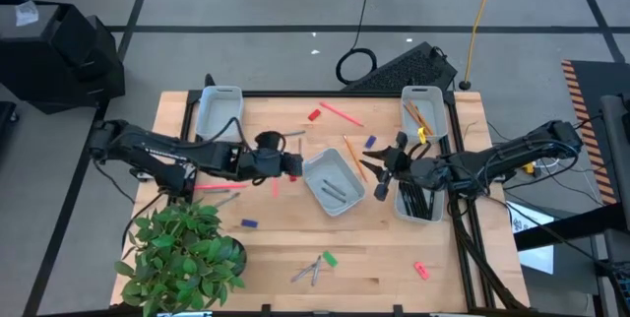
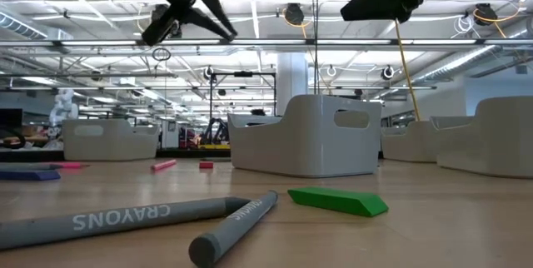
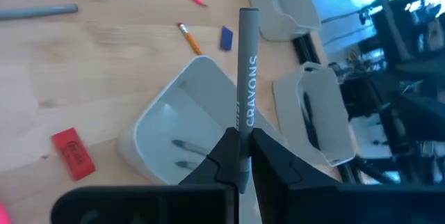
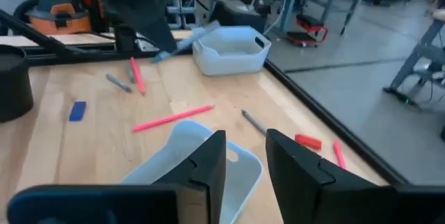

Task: Sort crayons/erasers/pens/pencils in bins
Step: Put the gray crayon into the bottom left gray bin

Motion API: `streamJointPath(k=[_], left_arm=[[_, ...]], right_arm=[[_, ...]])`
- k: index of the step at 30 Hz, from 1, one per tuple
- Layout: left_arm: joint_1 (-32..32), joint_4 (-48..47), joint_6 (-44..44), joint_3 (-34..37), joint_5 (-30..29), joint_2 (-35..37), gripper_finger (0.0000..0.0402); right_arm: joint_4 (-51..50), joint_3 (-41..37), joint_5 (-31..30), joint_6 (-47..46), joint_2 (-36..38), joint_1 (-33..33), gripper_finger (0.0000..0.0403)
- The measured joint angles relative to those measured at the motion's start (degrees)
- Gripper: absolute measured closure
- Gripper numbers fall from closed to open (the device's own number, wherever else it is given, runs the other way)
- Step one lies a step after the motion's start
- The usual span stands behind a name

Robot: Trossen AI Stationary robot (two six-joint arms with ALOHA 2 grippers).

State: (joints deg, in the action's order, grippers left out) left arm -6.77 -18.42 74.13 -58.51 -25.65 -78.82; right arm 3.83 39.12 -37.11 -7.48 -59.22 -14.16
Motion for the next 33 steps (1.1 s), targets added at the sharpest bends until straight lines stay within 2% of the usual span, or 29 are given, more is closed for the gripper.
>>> streamJointPath(k=[8,13,17,22,25,29,31,33], left_arm=[[-0.47,12.15,-5.54,-0.28,-0.04,-2.51,0.0381],[-1.52,11.84,-10.07,-5.52,0.34,-7.42,0.0381],[-2.02,8.43,-13.25,-12.39,3.02,-14.18,0.0382],[-1.78,-1.37,-16.18,-20.49,8.48,-22.47,0.0381],[-0.98,-6.57,-16.4,-25.3,12.14,-27.22,0.0381],[0.86,-14.51,-8.37,-31.03,15.27,-31.96,0.0381],[1.29,-20.35,-2.07,-32.94,15.67,-33.92,0.0381],[1.17,-21.79,1.47,-33.69,15.33,-35.67,0.0381]], right_arm=[[-14.94,5.8,4.58,-5.53,1.54,2.09,0.0283],[-22.97,7.36,6.15,-5.8,2.63,3.46,0.028],[-25.99,7.36,7.36,-5.92,3.84,4.07,0.028],[-28.48,7.76,7.39,-7.25,7.14,3.17,0.028],[-36.74,10.96,7.41,-10.97,8.09,2.19,0.028],[-47.89,17.3,9.15,-16.1,6.4,1.45,0.028],[-50.08,19.54,10.26,-17.66,5.34,1.27,0.028],[-51.1,20.36,10.47,-18.63,4.59,1.12,0.028]])
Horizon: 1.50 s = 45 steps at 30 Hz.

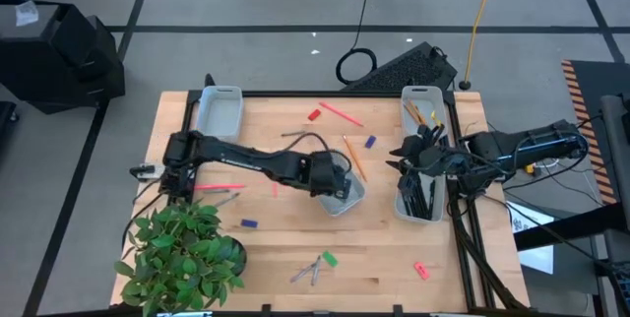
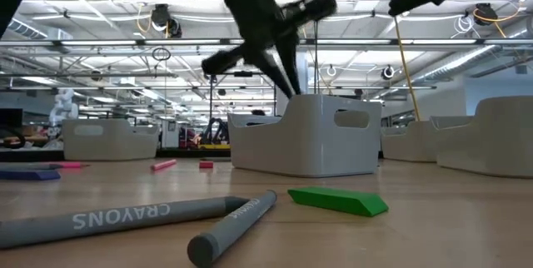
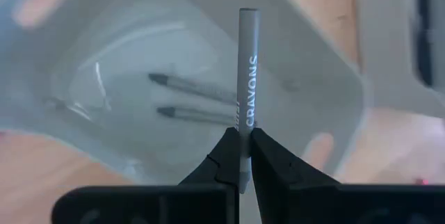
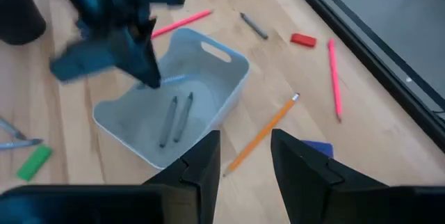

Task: Sort crayons/erasers/pens/pencils in bins
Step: Put the gray crayon into the bottom left gray bin

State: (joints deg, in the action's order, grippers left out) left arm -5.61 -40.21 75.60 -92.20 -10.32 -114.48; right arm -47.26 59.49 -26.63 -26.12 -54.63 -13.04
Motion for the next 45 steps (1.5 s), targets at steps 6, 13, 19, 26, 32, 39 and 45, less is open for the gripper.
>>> streamJointPath(k=[6,13,19,26,32,39,45], left_arm=[[0.4,0.6,3.5,0.04,-0.96,-3.47,0.0381],[2.0,0.24,3.8,0.02,-3.27,-3.74,0.0378],[3.49,-0.11,2.62,0.07,-3.03,-3.84,0.0327],[4.61,0.0,0.97,0.07,-2.96,-3.84,0.026],[5.55,-0.43,-2.16,0.15,-2.69,0.78,0.025],[10.46,-6.5,-11.94,0.11,-7.72,11.73,0.025],[20.43,-12.52,-23.7,0.07,-2.45,17.82,0.024]], right_arm=[[1.54,0.13,-0.14,-0.82,-1.22,-0.11,0.028],[3.34,0.13,-0.18,0.11,-2.41,-0.06,0.028],[5.34,0.13,-0.24,0.0,-2.48,-0.07,0.028],[5.87,0.13,-0.13,-1.77,-2.51,-0.07,0.028],[6.34,0.13,-0.11,-1.35,-1.53,-0.09,0.0279],[6.93,0.13,-0.11,-0.25,-0.76,-0.09,0.0279],[7.91,0.11,1.49,0.44,-0.77,-0.31,0.0279]])
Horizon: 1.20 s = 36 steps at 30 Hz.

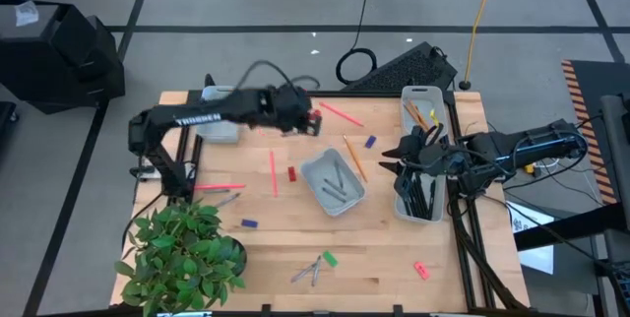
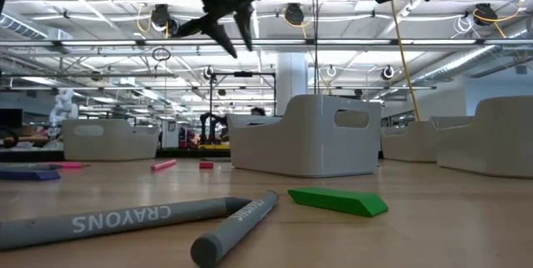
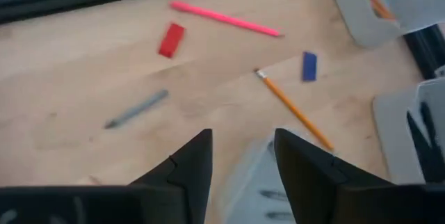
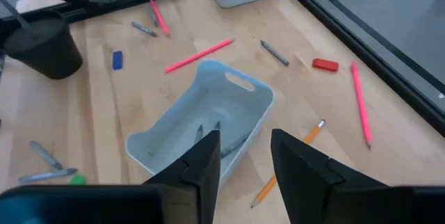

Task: Sort crayons/erasers/pens/pencils in bins
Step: Put the gray crayon into the bottom left gray bin

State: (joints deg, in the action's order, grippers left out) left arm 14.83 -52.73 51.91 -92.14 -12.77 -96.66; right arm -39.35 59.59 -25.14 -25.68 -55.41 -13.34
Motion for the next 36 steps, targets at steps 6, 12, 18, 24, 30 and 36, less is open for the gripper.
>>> streamJointPath(k=[6,12,18,24,30,36], left_arm=[[9.54,-0.89,-16.11,0.88,8.54,-0.01,0.0192],[13.85,4.42,-37.83,7.86,14.34,-0.37,0.0182],[15.94,13.94,-51.0,20.39,15.35,-0.48,0.0218],[17.29,22.92,-54.63,27.64,15.75,-1.34,0.0235],[17.36,23.21,-55.92,26.18,14.28,-8.38,0.0236],[17.29,22.95,-58.25,25.03,12.73,-12.94,0.0236]], right_arm=[[1.76,0.0,-0.02,1.6,-0.01,-0.02,0.0279],[1.84,0.0,-0.31,1.71,-0.01,0.0,0.0279],[1.88,0.0,-3.28,-0.56,-0.77,0.54,0.0279],[4.17,0.0,-5.5,-0.63,-3.08,2.06,0.0279],[7.63,0.0,-6.26,-0.56,-6.35,3.91,0.0279],[8.75,-0.02,-5.94,-2.29,-8.48,4.0,0.028]])
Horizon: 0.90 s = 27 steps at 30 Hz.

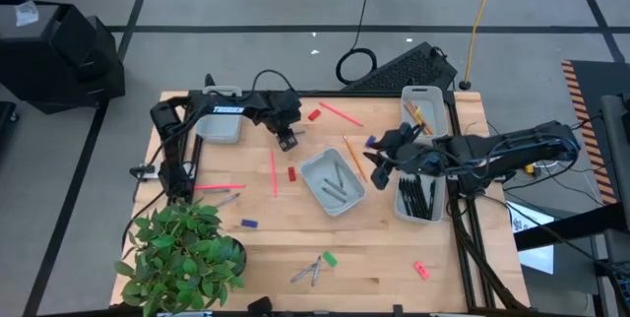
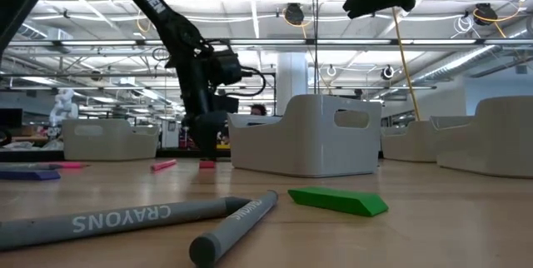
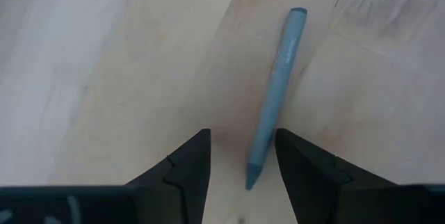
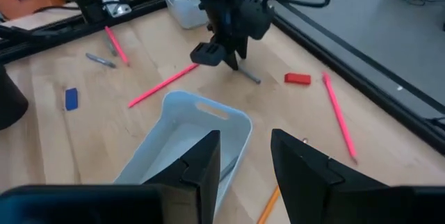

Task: Sort crayons/erasers/pens/pencils in bins
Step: Put the gray crayon into the bottom left gray bin

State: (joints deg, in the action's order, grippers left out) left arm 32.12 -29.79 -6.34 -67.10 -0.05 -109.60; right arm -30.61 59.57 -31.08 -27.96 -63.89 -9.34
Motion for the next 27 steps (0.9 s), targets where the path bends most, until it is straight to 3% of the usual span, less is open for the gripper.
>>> streamJointPath(k=[8,21,27], left_arm=[[0.14,-1.52,0.16,-0.23,1.85,-1.49,0.0244],[-0.16,-2.91,-2.88,-0.16,1.66,-1.66,0.0387],[-0.63,-4.15,-2.74,-0.21,0.35,-1.62,0.0374]], right_arm=[[0.44,-0.02,2.83,-1.29,-1.07,0.0,0.028],[0.5,-0.02,2.85,-1.3,-1.08,0.0,0.028],[0.43,-0.02,2.87,0.22,-0.6,0.0,0.028]])
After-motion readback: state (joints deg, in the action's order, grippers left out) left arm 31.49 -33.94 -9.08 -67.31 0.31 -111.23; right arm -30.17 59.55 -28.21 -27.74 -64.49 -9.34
